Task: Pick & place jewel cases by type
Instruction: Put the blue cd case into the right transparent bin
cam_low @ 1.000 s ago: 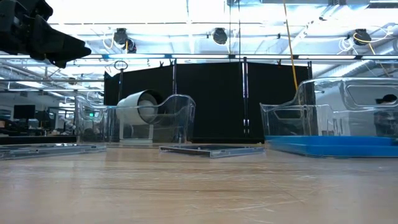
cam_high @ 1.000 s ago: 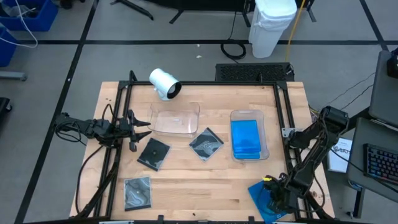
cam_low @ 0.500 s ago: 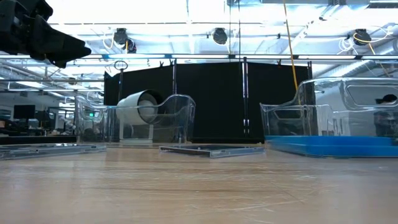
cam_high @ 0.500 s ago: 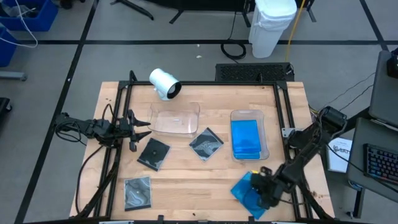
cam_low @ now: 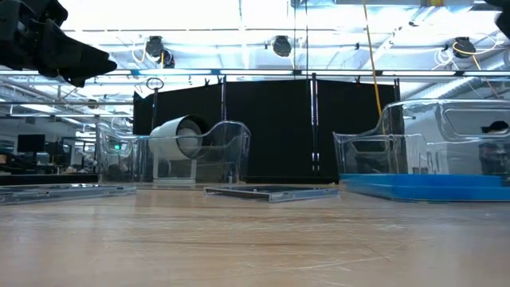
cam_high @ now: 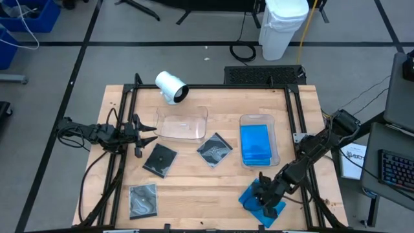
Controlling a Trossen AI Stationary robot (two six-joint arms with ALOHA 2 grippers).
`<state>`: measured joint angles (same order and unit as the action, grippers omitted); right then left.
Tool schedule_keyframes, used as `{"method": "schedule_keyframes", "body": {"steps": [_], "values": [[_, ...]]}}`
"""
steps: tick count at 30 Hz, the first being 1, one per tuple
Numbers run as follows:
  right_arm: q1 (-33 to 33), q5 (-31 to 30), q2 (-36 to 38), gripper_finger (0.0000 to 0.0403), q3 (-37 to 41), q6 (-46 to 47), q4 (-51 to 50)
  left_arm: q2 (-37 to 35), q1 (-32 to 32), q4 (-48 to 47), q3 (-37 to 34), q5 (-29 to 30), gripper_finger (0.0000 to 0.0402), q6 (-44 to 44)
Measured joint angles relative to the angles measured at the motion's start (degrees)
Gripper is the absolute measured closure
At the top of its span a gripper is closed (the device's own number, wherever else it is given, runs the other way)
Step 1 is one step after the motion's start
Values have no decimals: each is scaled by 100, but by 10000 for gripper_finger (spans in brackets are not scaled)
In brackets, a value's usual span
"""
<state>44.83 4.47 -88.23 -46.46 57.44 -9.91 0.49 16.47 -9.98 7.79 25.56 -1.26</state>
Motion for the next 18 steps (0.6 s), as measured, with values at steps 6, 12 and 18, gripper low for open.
{"method": "schedule_keyframes", "body": {"steps": [6, 12, 18], "values": [[514, -29, 0, 403, 0, 1605, -810, -1, 0, -1, 0, 1, 222, 0], [777, -255, 11, 403, -9, 2420, -1431, -1, 0, -1, 0, 0, 222, 0], [536, -910, 3, 403, -9, 1486, -1275, -2, 0, -1, 0, 0, 222, 0]]}}
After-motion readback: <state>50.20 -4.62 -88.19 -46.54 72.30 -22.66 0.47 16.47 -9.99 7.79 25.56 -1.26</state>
